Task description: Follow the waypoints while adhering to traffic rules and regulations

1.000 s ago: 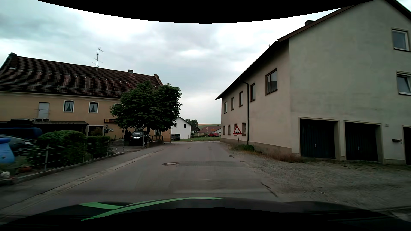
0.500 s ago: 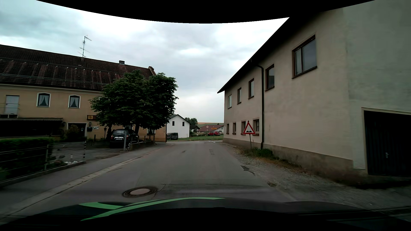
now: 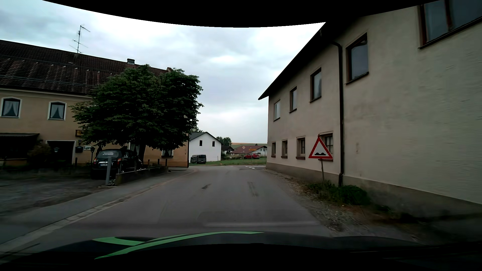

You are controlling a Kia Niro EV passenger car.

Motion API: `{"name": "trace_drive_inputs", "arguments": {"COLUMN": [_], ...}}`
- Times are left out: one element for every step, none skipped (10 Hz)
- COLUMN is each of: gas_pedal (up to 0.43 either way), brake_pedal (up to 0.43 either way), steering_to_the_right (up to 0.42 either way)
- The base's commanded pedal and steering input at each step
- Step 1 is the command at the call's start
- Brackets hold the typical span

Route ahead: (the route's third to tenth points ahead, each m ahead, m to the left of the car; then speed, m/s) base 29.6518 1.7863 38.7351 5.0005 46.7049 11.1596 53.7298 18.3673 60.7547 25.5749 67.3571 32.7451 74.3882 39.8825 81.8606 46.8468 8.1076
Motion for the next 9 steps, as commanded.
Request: {"name": "trace_drive_inputs", "arguments": {"gas_pedal": [0.047, 0.047, 0.047, 0.047, 0.047, 0.047, 0.047, 0.047, 0.047], "brake_pedal": [0.000, 0.000, 0.000, 0.000, 0.000, 0.000, 0.000, 0.000, 0.000], "steering_to_the_right": [0.000, 0.000, 0.000, 0.000, 0.000, 0.000, 0.000, 0.000, 0.000]}}
